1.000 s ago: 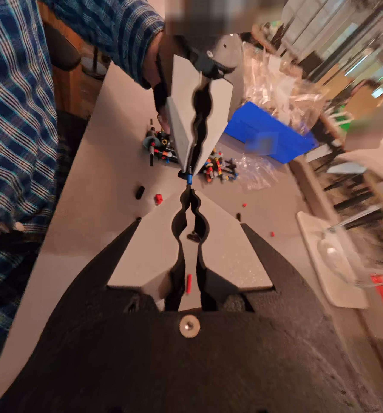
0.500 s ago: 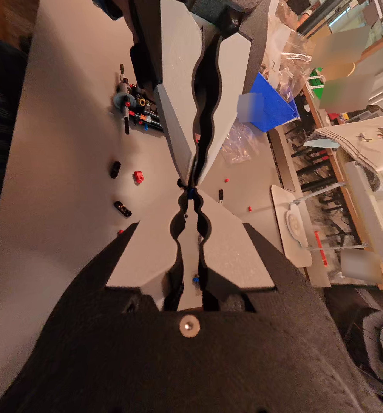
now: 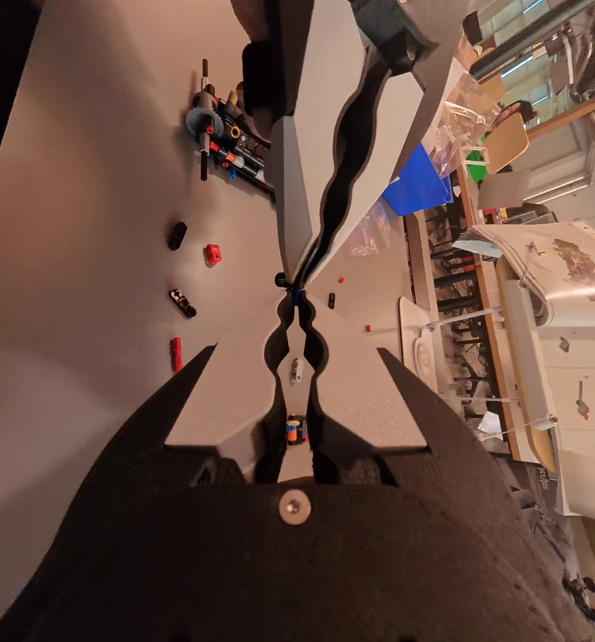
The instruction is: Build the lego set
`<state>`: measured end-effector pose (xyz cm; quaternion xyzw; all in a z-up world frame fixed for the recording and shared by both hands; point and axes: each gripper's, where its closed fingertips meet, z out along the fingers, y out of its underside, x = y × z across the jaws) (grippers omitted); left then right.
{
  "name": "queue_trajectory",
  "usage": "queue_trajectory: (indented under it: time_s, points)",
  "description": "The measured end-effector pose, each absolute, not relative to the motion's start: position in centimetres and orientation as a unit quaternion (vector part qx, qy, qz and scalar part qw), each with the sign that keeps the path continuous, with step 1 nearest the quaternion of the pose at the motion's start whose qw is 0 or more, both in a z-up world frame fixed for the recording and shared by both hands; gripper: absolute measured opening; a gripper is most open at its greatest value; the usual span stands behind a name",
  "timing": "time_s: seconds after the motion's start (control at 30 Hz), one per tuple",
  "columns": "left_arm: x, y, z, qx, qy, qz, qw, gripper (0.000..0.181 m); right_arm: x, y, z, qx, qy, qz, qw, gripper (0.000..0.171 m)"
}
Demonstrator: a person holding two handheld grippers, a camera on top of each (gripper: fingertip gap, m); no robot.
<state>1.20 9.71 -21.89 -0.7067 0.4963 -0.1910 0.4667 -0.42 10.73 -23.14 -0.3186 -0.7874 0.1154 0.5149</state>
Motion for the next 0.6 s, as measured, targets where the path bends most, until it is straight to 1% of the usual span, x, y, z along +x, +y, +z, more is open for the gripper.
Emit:
queue_trajectory:
  time_s: [0.03, 0.2, 0.23, 0.3, 0.37, 0.43, 0.47, 0.53, 0.6]
  points:
    - [1.2, 9.6, -21.6, -0.707, 0.491, -0.203, 0.466, 0.004, -0.4, 10.7, -22.9, -0.314, -0.786, 0.117, 0.519, 0.0]
    - [0.9, 9.6, -22.0, -0.712, 0.487, -0.221, 0.455, 0.005, -0.1, 10.9, -23.3, -0.307, -0.79, 0.106, 0.52, 0.0]
    - [-0.8, 10.8, -21.8, -0.727, 0.464, -0.193, 0.468, 0.004, 0.5, 12.1, -23.9, -0.312, -0.794, 0.08, 0.515, 0.0]
    - [-3.0, 11.0, -19.9, -0.732, 0.42, -0.246, 0.477, 0.003, 1.2, 12.4, -23.9, -0.328, -0.789, 0.11, 0.508, 0.0]
    - [-1.6, 10.3, -21.1, -0.724, 0.479, -0.193, 0.457, 0.004, 0.6, 12.3, -24.1, -0.324, -0.793, 0.118, 0.503, 0.0]
    - [-1.6, 10.4, -22.2, -0.738, 0.479, -0.184, 0.438, 0.004, 0.7, 12.9, -24.5, -0.35, -0.785, 0.152, 0.488, 0.0]
    - [-2.4, 10.9, -22.9, -0.748, 0.48, -0.158, 0.43, 0.004, 0.8, 13.1, -24.8, -0.353, -0.784, 0.161, 0.484, 0.0]
    - [-2.3, 11.1, -22.9, -0.75, 0.475, -0.165, 0.431, 0.003, 1.1, 13.4, -25.2, -0.362, -0.782, 0.158, 0.482, 0.0]
    - [-2.8, 11.5, -24.5, -0.758, 0.507, -0.112, 0.395, 0.004, 1.5, 13.7, -25.1, -0.377, -0.772, 0.176, 0.48, 0.0]
